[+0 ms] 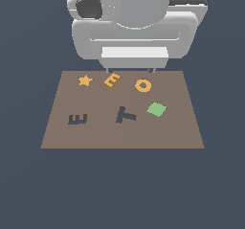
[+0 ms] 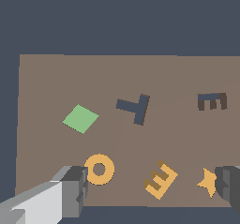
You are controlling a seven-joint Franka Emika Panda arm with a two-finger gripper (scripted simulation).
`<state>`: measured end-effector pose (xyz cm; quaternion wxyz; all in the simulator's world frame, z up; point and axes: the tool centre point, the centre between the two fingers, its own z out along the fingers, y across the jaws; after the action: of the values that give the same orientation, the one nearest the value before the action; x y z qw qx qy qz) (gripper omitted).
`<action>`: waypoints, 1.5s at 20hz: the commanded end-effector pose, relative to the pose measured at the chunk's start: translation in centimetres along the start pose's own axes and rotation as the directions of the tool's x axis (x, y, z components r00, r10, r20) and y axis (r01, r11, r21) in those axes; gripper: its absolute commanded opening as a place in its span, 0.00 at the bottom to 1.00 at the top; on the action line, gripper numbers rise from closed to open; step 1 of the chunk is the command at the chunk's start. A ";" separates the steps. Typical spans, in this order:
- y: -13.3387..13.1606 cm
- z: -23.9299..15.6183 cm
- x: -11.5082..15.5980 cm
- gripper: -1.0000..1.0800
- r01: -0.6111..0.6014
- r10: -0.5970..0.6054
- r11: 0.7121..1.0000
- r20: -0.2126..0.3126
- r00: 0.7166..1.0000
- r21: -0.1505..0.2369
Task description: Insert a designated object into the corresponding slot on a board.
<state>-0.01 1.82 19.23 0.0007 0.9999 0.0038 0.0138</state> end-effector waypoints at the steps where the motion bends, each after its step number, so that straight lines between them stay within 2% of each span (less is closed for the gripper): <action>1: 0.0 0.0 0.0 0.96 0.000 0.000 1.000 0.000 1.000 0.000; 8: 0.6 0.9 -0.5 0.96 -0.044 0.044 0.999 0.002 0.999 -0.001; 16: 2.5 4.4 -2.5 0.96 -0.202 0.202 0.979 0.008 0.979 -0.004; 19: 3.4 6.3 -3.8 0.96 -0.289 0.289 0.957 0.011 0.957 -0.007; 24: 4.7 9.6 -6.2 0.96 -0.431 0.431 0.902 0.016 0.902 -0.011; 30: 5.4 12.4 -8.3 0.96 -0.544 0.544 0.839 0.020 0.839 -0.015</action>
<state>-7.45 -3.52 7.25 0.0015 0.9641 -0.2655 0.0019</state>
